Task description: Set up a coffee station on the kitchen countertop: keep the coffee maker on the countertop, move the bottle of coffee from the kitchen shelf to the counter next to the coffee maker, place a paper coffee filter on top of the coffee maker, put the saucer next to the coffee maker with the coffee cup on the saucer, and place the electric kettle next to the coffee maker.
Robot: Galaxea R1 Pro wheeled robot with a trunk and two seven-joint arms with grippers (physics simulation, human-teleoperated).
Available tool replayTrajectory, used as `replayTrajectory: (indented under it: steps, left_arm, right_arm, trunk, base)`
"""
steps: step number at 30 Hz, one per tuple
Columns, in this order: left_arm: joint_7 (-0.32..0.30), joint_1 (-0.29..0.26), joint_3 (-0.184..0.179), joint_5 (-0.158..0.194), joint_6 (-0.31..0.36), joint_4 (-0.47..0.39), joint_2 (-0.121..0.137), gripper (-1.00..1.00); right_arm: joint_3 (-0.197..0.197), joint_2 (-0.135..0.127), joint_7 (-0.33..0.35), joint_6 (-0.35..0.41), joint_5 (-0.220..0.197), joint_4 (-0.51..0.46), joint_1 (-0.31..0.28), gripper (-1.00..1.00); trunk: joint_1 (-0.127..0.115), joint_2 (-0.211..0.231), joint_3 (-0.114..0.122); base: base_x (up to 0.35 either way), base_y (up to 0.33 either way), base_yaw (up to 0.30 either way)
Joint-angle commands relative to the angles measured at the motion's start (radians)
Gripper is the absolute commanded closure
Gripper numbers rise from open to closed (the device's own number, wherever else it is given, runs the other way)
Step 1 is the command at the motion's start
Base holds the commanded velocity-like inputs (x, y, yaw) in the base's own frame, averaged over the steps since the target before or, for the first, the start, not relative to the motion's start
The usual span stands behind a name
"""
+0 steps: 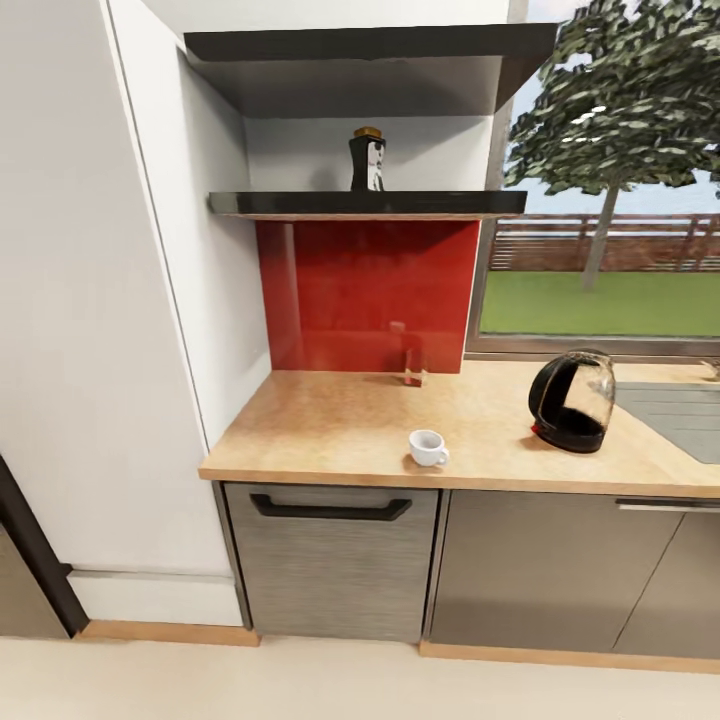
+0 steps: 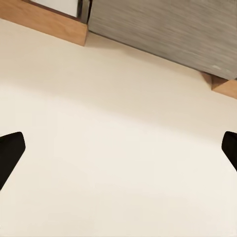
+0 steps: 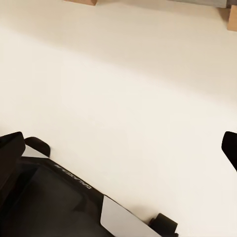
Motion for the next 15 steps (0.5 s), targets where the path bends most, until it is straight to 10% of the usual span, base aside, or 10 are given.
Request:
replayTrajectory:
  steps: [1, 15]
  left_arm:
    - [-0.005, 0.000, 0.002, 0.001, -0.001, -0.001, 0.000, -1.00]
    - [-0.006, 0.000, -0.011, 0.001, -0.002, -0.004, -0.003, -1.00]
  right_arm:
    - [0.006, -0.001, 0.000, -0.004, -0.006, 0.001, -0.001, -1.00]
    - [0.004, -0.007, -0.011, -0.005, -0.004, 0.018, -0.001, -1.00]
  trunk:
    - [0.000, -0.001, -0.001]
    - [0.000, -0.001, -0.001]
  base:
    - [0.000, 0.031, 0.000]
    - [0.000, 0.003, 0.000]
